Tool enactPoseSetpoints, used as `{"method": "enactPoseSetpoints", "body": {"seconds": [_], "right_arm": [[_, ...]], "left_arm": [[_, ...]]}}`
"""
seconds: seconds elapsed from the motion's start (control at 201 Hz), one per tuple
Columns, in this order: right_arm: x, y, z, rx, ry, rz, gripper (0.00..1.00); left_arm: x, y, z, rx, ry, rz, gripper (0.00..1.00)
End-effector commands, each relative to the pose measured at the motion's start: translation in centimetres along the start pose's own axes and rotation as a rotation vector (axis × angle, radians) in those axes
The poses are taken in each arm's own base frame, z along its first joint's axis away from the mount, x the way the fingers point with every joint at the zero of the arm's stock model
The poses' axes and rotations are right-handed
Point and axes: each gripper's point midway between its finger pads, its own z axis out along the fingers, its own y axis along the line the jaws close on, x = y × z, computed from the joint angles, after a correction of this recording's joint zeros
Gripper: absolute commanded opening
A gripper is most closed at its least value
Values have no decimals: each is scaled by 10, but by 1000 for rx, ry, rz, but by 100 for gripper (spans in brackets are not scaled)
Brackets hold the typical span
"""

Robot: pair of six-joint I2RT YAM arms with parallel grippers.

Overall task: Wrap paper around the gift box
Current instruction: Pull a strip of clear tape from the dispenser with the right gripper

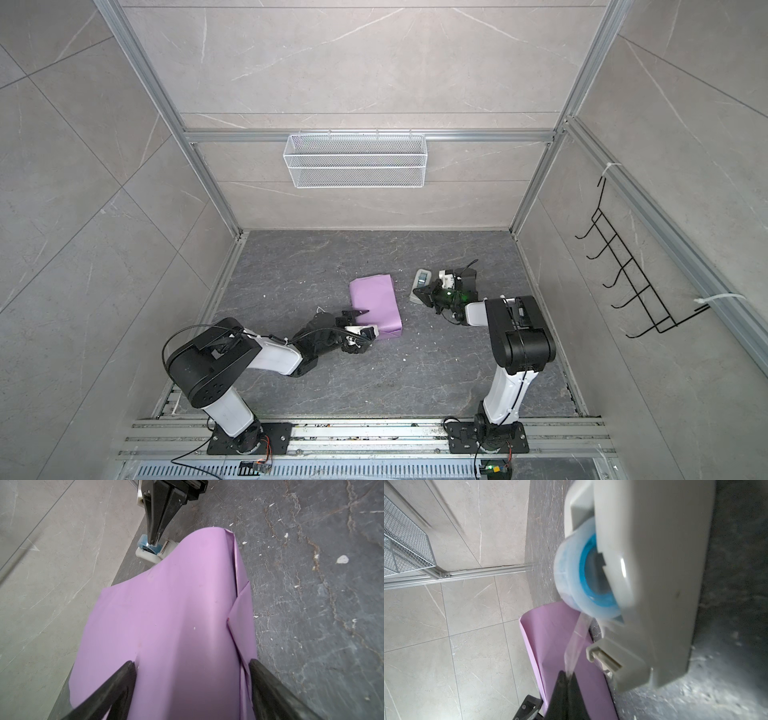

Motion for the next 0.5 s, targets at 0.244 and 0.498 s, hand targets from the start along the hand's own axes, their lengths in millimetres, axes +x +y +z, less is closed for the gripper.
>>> {"method": "enactPoseSetpoints", "body": {"seconds": [0.244, 0.498], "right_arm": [[31, 5, -8, -31, 49, -23, 0], [41, -7, -8, -6, 59, -15, 0]], "left_arm": [[14, -3, 0, 10, 51, -40, 85], [14, -3, 1, 10, 51, -42, 85]]}}
